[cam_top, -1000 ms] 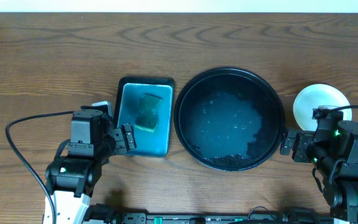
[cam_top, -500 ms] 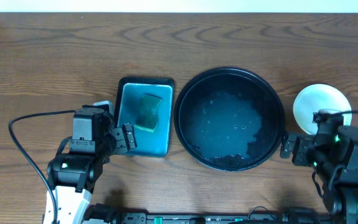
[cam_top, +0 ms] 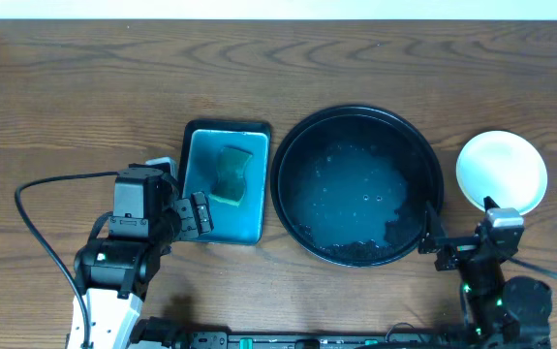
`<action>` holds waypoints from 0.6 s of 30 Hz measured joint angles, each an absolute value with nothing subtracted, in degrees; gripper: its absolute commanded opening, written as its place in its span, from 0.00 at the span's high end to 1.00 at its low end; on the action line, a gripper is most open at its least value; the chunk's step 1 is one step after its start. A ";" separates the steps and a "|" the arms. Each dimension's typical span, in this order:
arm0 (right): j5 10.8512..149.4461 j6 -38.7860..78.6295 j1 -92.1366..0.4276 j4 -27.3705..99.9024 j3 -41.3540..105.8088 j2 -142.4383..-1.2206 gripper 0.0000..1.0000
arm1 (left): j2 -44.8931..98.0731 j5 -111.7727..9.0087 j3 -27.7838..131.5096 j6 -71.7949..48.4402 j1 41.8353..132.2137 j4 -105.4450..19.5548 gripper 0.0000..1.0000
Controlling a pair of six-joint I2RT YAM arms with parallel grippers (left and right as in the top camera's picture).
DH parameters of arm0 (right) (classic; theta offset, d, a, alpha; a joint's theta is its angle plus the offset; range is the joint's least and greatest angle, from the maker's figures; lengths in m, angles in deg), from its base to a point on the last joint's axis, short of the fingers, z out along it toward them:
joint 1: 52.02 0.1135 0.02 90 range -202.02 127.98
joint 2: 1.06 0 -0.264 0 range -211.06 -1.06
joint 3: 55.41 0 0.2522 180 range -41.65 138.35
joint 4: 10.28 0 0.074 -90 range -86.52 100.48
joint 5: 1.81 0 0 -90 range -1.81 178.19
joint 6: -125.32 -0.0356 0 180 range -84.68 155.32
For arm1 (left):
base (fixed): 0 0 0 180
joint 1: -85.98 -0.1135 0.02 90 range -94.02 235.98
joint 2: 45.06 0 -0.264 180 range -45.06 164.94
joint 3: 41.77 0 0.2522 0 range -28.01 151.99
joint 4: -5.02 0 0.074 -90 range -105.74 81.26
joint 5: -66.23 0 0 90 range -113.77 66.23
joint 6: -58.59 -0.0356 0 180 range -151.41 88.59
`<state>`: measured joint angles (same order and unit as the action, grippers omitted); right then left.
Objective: Clean dirty plates on tray and stack at the side
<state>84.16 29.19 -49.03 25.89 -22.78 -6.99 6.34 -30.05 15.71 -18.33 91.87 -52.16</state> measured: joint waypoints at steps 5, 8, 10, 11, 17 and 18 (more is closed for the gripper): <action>84.44 27.64 -49.03 13.41 -31.04 -2.09 0.01 | 6.34 -30.05 15.71 -18.33 91.87 -52.16 0.11; 84.95 27.37 -48.97 8.50 -33.92 -1.83 0.01 | 6.34 -30.05 15.71 -18.33 91.87 -52.16 0.11; 85.54 27.20 -48.44 5.59 -35.71 -1.75 0.01 | 6.34 -30.05 15.71 -18.33 91.87 -52.16 0.11; 85.78 27.20 -48.18 4.13 -36.57 -1.72 0.01 | 6.34 -30.05 15.71 -18.33 91.87 -52.16 0.11; 87.24 28.01 -47.35 -1.54 -40.81 -1.72 0.01 | 6.34 -30.05 15.71 -18.33 91.87 -52.16 0.11; 87.39 28.58 -47.33 -1.54 -41.05 -1.72 0.01 | 6.34 -30.05 15.71 -18.33 91.87 -52.16 0.11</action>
<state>87.39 28.58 -47.33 -1.54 -41.05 -1.72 6.34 -30.05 15.71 -18.33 91.87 -52.16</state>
